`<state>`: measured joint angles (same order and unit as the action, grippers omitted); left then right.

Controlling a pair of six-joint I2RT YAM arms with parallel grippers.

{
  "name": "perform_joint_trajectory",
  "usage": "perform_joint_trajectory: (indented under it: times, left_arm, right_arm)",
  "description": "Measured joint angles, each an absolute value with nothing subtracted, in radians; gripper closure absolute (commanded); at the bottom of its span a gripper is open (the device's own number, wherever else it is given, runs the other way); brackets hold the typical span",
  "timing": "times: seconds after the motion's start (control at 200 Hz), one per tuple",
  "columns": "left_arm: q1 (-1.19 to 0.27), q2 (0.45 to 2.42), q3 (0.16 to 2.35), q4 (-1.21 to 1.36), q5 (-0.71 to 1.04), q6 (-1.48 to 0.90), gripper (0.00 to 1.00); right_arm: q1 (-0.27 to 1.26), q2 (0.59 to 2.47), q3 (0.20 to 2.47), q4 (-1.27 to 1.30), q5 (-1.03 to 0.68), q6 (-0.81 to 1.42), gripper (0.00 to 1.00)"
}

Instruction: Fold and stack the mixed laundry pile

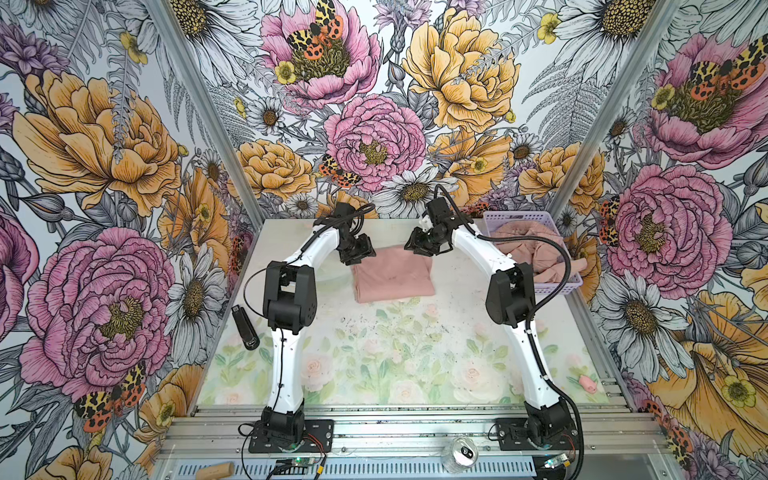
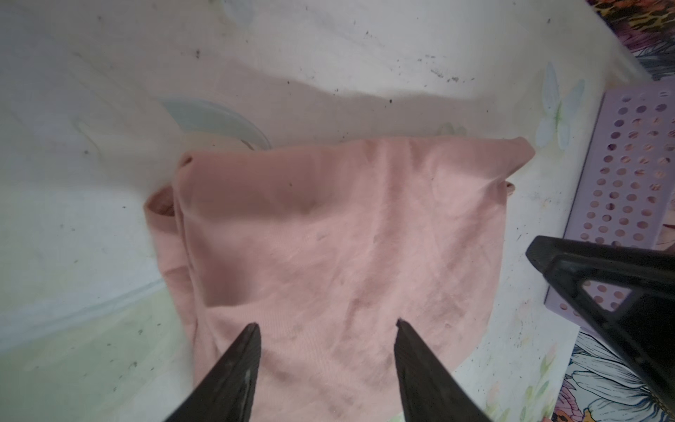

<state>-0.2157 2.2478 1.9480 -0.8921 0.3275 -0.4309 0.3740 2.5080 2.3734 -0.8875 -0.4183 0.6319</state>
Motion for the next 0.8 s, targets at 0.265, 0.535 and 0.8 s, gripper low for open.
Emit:
perform_joint_trajectory:
  times: [0.265, 0.535, 0.8]
  left_arm:
    - [-0.182, 2.318, 1.949, -0.854, 0.314, -0.447, 0.40]
    - [-0.172, 2.354, 1.950, -0.840, 0.310, -0.446, 0.41]
    - [-0.173, 2.354, 1.950, -0.835, 0.303, -0.446, 0.37]
  right_arm:
    - [0.365, 2.548, 2.345, -0.881, -0.396, 0.618, 0.58]
    - [0.361, 2.550, 2.279, -0.873, -0.385, 0.618, 0.59]
    - [0.361, 2.524, 2.217, -0.827, -0.377, 0.618, 0.58]
